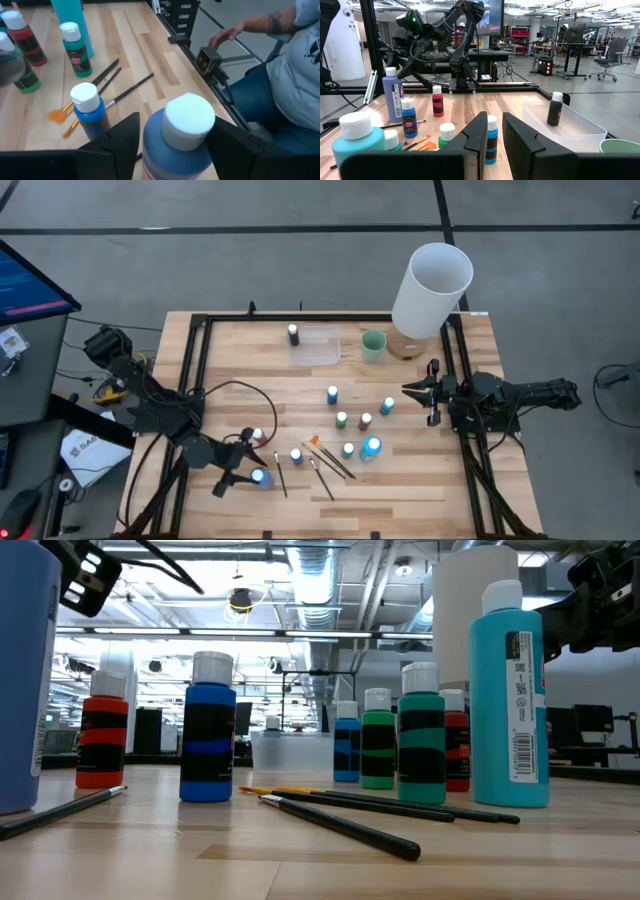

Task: Pick & Place Paint Supplies
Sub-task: Put the large blue paint bottle into the transparent bin

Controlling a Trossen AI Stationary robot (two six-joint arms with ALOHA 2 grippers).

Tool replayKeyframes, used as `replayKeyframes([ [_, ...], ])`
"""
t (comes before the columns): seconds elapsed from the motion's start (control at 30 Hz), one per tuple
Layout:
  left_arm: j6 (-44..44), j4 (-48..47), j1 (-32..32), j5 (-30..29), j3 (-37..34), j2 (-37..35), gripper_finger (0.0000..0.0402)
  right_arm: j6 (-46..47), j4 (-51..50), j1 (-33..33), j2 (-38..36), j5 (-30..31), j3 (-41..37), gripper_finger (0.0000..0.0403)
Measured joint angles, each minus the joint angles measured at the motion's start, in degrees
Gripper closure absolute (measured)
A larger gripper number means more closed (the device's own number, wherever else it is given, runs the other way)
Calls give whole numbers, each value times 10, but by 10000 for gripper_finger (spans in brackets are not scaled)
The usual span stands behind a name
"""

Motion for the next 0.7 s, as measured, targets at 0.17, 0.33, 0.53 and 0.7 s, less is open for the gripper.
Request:
replayKeyframes([
  [0.17,10,0,0,-2,-1,-4,203,0,0,0,0,0,0,349],
  [0.33,14,0,0,-2,-1,-4,217,0,0,0,0,0,0,349],
  [0.53,17,3,2,-4,-1,-4,276,0,0,0,0,0,0,349],
  [0.7,16,7,2,-5,-2,-4,318,0,0,0,0,0,0,349],
])
